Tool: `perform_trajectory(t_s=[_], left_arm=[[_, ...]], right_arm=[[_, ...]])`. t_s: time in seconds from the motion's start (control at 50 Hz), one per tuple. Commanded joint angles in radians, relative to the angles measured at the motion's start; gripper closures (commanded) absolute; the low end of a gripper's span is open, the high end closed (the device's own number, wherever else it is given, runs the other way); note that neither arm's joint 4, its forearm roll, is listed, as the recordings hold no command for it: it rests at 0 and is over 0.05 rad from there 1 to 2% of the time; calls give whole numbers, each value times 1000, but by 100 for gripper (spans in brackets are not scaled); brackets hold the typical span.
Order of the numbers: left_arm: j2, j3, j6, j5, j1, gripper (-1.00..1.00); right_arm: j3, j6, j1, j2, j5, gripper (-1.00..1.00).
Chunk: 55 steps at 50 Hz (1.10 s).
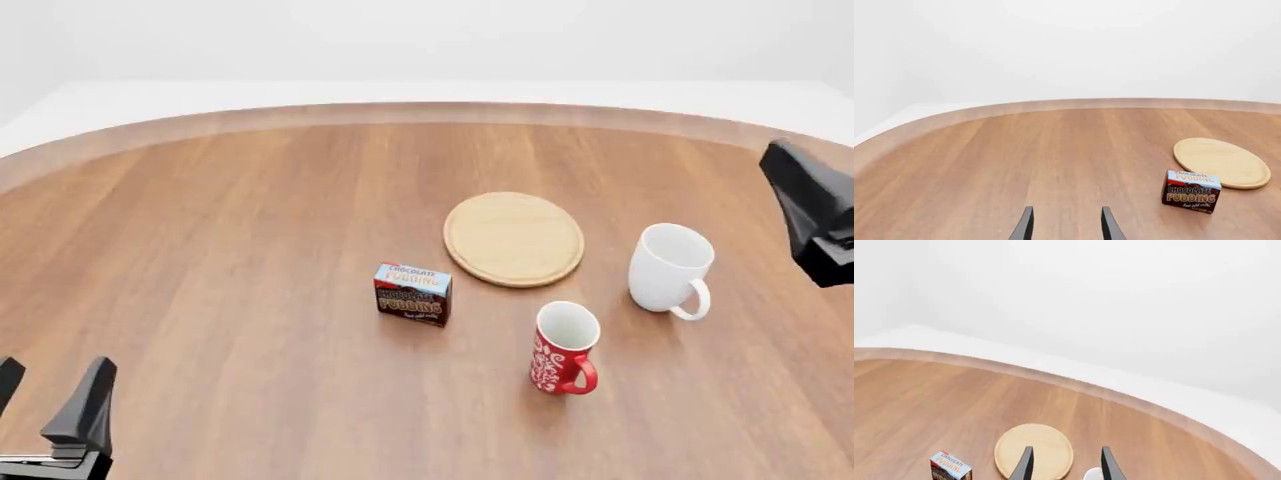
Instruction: Put the chocolate pudding to the left of the plate.
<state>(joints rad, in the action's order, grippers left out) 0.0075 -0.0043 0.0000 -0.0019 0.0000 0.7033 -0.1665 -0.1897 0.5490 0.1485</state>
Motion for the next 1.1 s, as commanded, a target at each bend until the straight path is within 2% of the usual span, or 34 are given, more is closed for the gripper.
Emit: perform_trajectory(t_s=[0.02, 0.04, 0.08, 0.12, 0.16, 0.18, 0.26, 0.32, 0.52, 0.6, 0.66, 0.88, 0.94, 1.1], left_arm=[[0, 0, 0, 0, 0, -100], [0, 0, 0, 0, 0, -100], [0, 0, 0, 0, 0, -100], [0, 0, 0, 0, 0, -100], [0, 0, 0, 0, 0, -100], [0, 0, 0, 0, 0, -100], [0, 0, 0, 0, 0, -100], [0, 0, 0, 0, 0, -100], [0, 0, 0, 0, 0, -100], [0, 0, 0, 0, 0, -100], [0, 0, 0, 0, 0, -100], [0, 0, 0, 0, 0, -100], [0, 0, 0, 0, 0, -100], [0, 0, 0, 0, 0, -100]], right_arm=[[273, -80, -110, 240, 65, -100], [304, -77, -134, 271, 81, -100], [329, -117, -139, 309, 83, -100], [371, -115, -163, 354, 105, -100], [387, -180, -179, 383, 97, -100], [405, -171, -186, 400, 109, -100], [456, -194, -235, 479, 163, -100], [480, -186, -294, 519, 191, -100], [531, -189, -344, 664, 189, -100], [550, -193, -335, 700, 190, -100], [562, -196, -360, 730, 221, -100], [553, -184, -440, 786, 244, -100], [542, -200, -442, 795, 225, -100], [504, -188, -467, 823, 211, -100]])
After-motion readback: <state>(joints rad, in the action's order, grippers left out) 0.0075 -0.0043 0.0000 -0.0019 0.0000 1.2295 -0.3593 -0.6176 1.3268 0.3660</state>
